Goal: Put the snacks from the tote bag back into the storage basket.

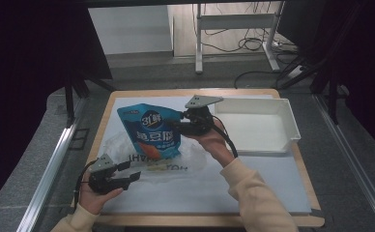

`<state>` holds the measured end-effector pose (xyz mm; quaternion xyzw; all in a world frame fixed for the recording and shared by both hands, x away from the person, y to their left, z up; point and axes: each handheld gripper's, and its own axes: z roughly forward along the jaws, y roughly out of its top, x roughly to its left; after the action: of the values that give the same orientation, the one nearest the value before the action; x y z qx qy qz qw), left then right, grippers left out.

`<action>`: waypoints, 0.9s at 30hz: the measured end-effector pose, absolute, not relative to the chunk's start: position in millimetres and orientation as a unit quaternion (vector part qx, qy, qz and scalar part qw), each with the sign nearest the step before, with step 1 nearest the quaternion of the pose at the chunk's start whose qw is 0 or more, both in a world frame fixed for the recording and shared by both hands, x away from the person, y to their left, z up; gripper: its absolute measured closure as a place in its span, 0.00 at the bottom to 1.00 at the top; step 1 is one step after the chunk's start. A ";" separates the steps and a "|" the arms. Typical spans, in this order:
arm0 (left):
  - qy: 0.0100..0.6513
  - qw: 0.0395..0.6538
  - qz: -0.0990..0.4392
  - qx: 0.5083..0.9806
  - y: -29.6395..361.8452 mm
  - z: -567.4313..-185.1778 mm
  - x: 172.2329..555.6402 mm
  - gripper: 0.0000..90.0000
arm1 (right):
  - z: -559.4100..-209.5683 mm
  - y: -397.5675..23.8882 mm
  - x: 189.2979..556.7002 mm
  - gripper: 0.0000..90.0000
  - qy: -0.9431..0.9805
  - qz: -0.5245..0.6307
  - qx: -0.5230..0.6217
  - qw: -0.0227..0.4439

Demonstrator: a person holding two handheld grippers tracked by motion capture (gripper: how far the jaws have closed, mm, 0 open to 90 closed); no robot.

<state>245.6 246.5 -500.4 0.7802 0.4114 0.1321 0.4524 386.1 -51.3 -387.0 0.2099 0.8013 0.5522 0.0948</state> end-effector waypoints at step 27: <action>0.411 0.451 0.130 0.782 245.3 -501.6 247.6 0.42 | -397.2 -48.2 400.7 0.98 0.795 0.576 0.181 0.062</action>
<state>247.6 245.3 -501.6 0.7817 0.4106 0.1304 0.4509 400.7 -48.2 -397.2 0.1806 0.7946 0.5762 0.0620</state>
